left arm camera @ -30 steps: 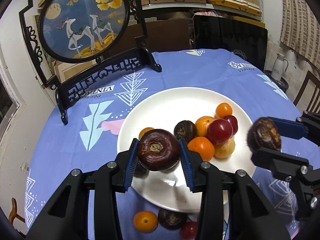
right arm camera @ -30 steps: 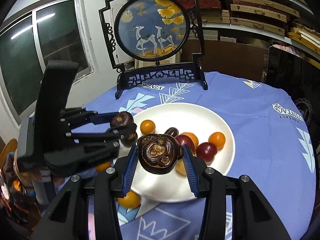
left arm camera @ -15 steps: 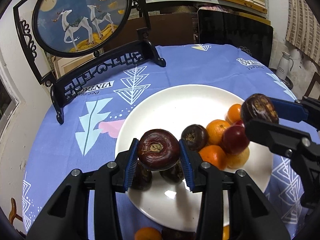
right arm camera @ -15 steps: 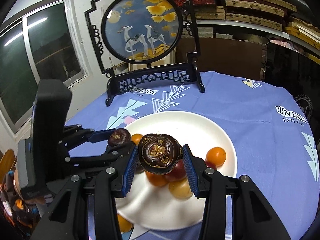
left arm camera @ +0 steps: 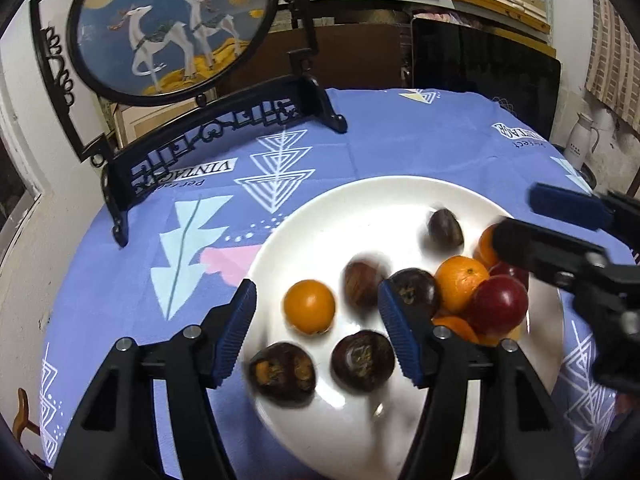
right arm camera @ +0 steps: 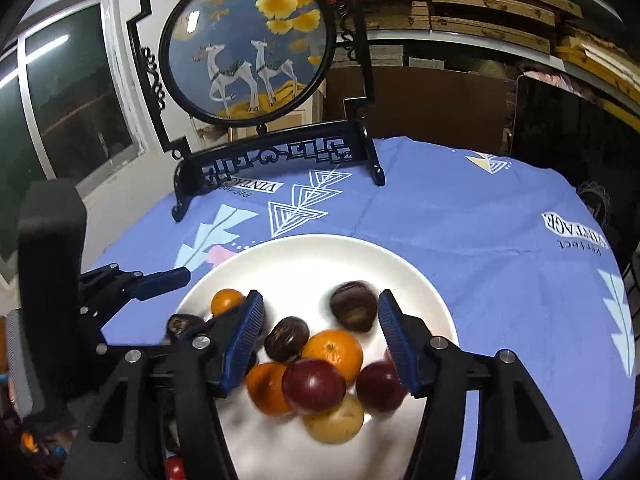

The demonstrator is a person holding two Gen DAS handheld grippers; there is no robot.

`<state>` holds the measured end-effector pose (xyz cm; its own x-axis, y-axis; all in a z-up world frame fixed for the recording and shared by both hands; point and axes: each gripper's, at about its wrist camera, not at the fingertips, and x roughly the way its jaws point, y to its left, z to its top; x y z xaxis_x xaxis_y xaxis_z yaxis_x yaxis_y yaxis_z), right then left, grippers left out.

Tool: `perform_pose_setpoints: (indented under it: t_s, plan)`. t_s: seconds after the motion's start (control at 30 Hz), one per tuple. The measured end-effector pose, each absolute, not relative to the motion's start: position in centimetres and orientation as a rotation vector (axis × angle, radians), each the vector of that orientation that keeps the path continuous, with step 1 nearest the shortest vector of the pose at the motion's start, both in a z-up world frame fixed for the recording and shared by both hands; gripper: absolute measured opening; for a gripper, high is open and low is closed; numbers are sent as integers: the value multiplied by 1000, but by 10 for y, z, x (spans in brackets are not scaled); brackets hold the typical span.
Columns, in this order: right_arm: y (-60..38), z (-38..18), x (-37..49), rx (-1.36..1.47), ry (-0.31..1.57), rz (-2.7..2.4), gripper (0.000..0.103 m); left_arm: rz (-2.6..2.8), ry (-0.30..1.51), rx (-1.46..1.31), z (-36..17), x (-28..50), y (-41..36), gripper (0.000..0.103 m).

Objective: Organize fruits
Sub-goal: 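Grasp a red tomato with left tool while right tool grasps an orange, then carry tomato and orange onto the white plate and open both tools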

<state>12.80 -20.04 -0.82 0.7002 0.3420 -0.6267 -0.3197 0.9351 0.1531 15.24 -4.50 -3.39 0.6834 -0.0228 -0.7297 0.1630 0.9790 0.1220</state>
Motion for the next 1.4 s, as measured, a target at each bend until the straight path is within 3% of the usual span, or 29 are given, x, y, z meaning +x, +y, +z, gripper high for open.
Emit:
perform_pose_setpoints:
  t_s: [0.13,0.4,0.57,0.6,0.67,0.87,1.07,1.17,1.3,1.4]
  plan:
    - [-208,-10,95,27,703,406,60,-100,793,157,-27,134,-26,70]
    - [-182,-51,16,-124,825,584,60,-109,819,139,-32,79,13,72]
    - [-146,-83,16,-208,904,615,60,-147,847,142,-40,47,20,75]
    - [-141,-86,19,-210,910,616,58,-158,851,152,-42,40,19,75]
    - [-134,-89,23,-209,925,636,39,-183,865,163,-47,28,16,76]
    - [-161,-76,5,-181,902,595,37,-288,907,220,-66,4,-15,76]
    - [-193,-72,-9,-150,887,542,37,-275,982,200,-89,22,-48,54]
    - [-197,-74,-15,-147,885,547,37,-227,1009,152,-94,32,-47,50]
    - [-195,-75,-17,-138,882,551,37,-259,1006,156,-88,22,-42,26]
    - [-192,-74,-18,-134,875,559,37,-243,960,185,-76,11,-37,26]
